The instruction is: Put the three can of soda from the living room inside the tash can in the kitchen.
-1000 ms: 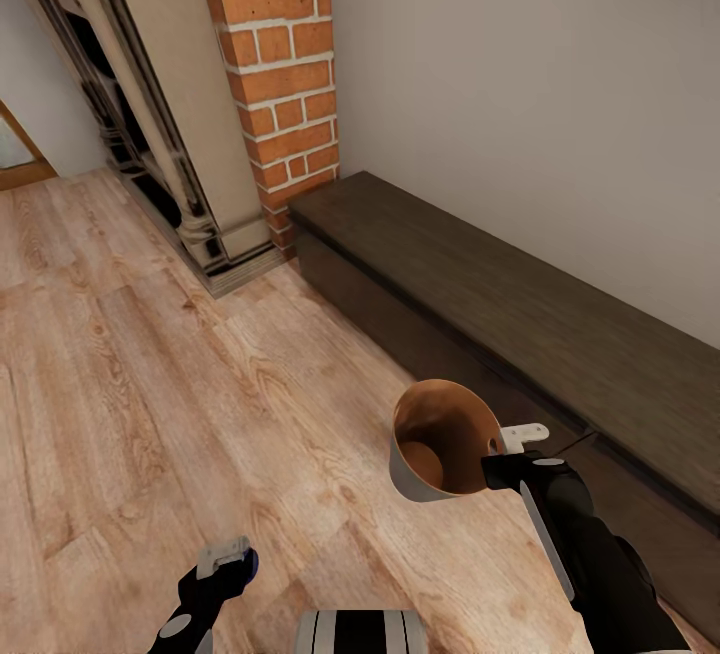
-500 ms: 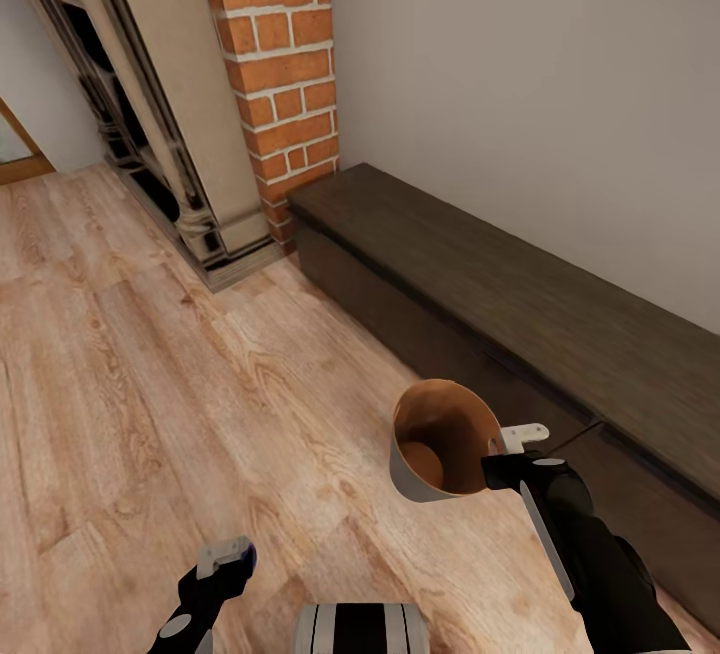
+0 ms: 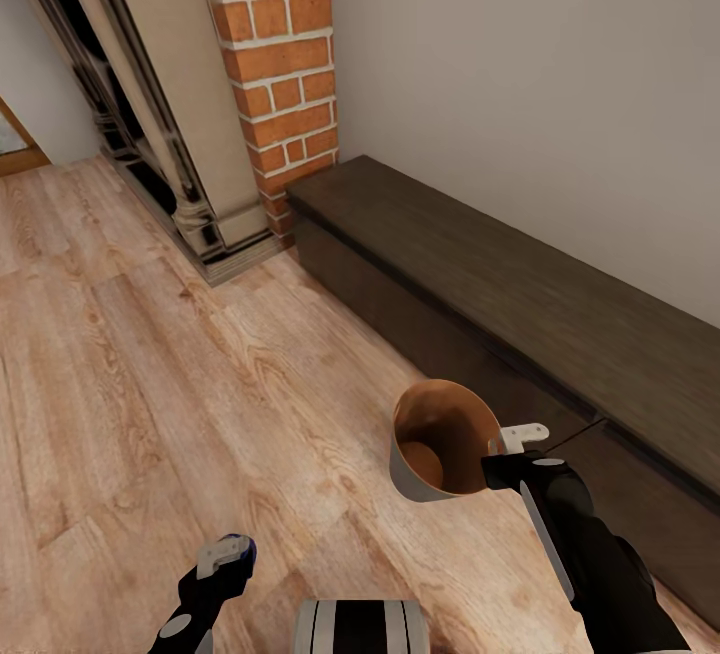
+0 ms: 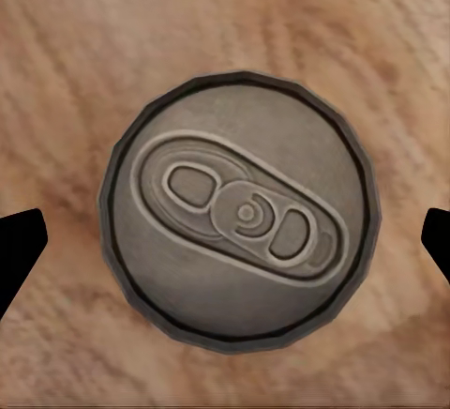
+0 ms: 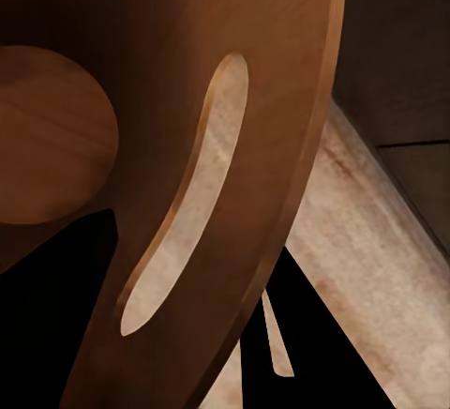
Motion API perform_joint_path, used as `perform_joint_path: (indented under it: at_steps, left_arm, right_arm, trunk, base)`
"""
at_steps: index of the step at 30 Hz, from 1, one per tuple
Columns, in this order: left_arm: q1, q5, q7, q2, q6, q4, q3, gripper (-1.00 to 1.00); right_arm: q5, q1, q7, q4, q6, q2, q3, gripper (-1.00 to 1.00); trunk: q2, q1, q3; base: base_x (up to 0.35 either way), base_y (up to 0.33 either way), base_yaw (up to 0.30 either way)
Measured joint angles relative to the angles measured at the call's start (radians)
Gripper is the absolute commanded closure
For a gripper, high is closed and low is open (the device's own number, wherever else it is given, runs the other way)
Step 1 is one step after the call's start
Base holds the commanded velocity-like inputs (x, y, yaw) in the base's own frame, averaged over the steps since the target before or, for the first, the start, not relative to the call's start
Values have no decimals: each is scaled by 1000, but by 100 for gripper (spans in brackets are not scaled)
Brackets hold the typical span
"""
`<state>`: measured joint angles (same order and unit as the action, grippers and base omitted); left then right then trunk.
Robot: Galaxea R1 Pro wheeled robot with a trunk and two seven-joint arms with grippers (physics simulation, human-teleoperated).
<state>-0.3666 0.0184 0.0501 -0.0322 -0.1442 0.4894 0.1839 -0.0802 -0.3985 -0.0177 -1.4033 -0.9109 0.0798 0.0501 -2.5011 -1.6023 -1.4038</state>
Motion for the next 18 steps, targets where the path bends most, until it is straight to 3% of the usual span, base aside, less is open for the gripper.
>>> perform_joint_path:
  at_steps: [13,14,18]
  left_arm:
    - [0,0,0,-1,1,1,-1,-100]
    - [0,0,0,-1,1,2,-1,100]
    - [0,1,0,-1,-1,3,-1,100]
  right_arm:
    - [1,0,0,0,0,0,0,100]
    - [1,0,1,0,0,0,0,100]
    - [1,0,0,0,0,0,0,100]
  trunk:
    - [0,0,0]
    - [0,0,0]
    - [0,0,0]
  base:
    - [0,0,0]
    - [0,0,0]
    - [0,0,0]
